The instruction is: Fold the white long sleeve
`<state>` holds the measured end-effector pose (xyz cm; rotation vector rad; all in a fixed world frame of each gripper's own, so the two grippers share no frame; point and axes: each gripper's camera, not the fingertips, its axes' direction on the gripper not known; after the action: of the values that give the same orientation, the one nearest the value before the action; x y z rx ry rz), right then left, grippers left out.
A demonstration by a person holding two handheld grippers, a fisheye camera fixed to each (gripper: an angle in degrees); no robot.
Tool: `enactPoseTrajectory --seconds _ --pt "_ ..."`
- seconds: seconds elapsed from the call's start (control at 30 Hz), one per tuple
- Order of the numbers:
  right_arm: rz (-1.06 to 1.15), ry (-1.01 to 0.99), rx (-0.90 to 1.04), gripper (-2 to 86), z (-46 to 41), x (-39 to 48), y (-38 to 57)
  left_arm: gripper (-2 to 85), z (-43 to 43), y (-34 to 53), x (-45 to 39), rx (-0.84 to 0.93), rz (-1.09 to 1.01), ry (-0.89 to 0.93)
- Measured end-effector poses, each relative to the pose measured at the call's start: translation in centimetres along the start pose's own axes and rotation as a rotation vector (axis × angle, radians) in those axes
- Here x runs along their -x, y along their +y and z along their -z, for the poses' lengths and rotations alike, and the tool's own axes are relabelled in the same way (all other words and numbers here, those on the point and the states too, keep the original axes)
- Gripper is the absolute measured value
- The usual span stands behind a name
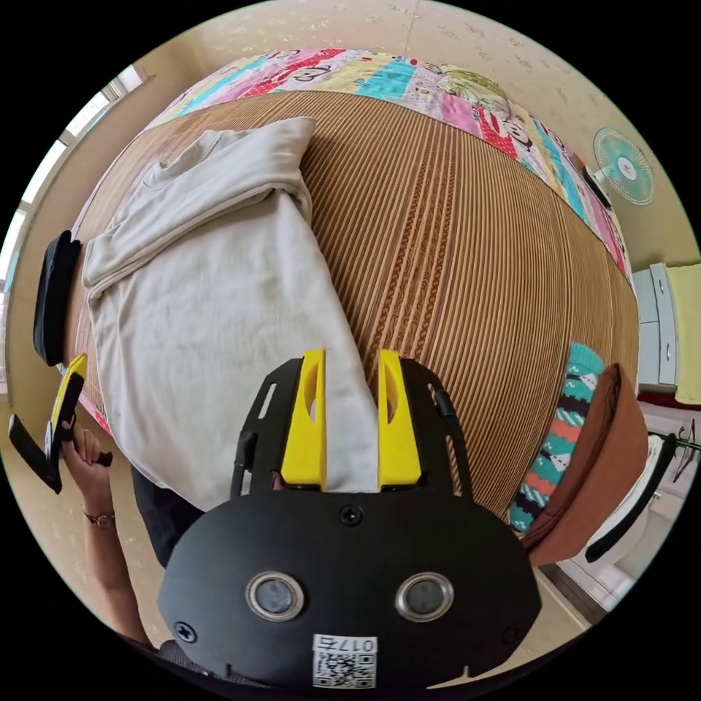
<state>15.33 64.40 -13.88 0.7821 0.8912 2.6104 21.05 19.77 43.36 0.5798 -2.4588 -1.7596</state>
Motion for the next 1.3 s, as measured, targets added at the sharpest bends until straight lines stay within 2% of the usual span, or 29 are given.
enactPoseTrajectory --seconds 0.07,0.17,0.27,0.37,0.5,0.57,0.67,0.77,0.83,1.0,1.07,1.17,1.2,1.3 --pt "-0.02 0.0 0.037 13.5 0.4 -1.1 -0.6 9.0 2.6 3.3 1.3 0.008 0.053 0.059" --pt "-0.031 -0.02 0.153 13.6 0.1 -3.2 -1.1 11.2 5.4 9.4 2.9 0.058 0.123 0.041" --pt "-0.018 -0.05 0.277 13.5 -0.8 -4.6 -1.1 13.8 5.5 14.0 4.1 0.191 0.193 0.055" --pt "0.013 -0.062 0.371 13.3 -1.1 -5.1 -0.8 15.0 4.6 16.4 4.8 0.269 0.236 0.152" --pt "0.055 -0.078 0.415 13.3 0.7 -5.4 -0.7 12.9 3.1 15.0 5.9 0.335 0.209 0.315" --pt "0.08 -0.108 0.472 13.6 1.6 -5.5 0.2 11.5 2.4 14.3 6.6 0.406 0.216 0.311" --pt "0.08 -0.069 0.485 12.4 2.7 -6.6 1.1 8.4 2.8 13.9 7.2 0.424 0.211 0.312" --pt "0.056 -0.107 0.462 9.6 5.3 -8.5 1.8 3.9 3.7 14.6 8.4 0.392 0.25 0.354" --pt "0.114 -0.2 0.496 7.4 6.8 -9.2 3.4 2.1 4.3 15.2 9.2 0.369 0.285 0.399" --pt "0.096 -0.208 0.516 5.7 10.0 -11.6 5.2 0.1 7.0 16.3 10.4 0.281 0.34 0.478" --pt "0.112 -0.206 0.475 4.3 12.3 -12.1 6.2 -0.2 8.0 16.4 10.6 0.22 0.35 0.559" --pt "0.066 -0.226 0.317 2.8 17.7 -14.0 7.8 -0.5 9.9 16.1 11.6 0.005 0.38 0.768" --pt "0.059 -0.279 0.204 2.4 20.7 -14.9 8.5 -0.6 10.9 15.8 12.2 -0.12 0.373 0.838" --pt "0.055 -0.509 -0.145 1.8 29.0 -17.6 11.6 -0.8 12.2 13.5 14.0 -0.256 0.392 0.89"
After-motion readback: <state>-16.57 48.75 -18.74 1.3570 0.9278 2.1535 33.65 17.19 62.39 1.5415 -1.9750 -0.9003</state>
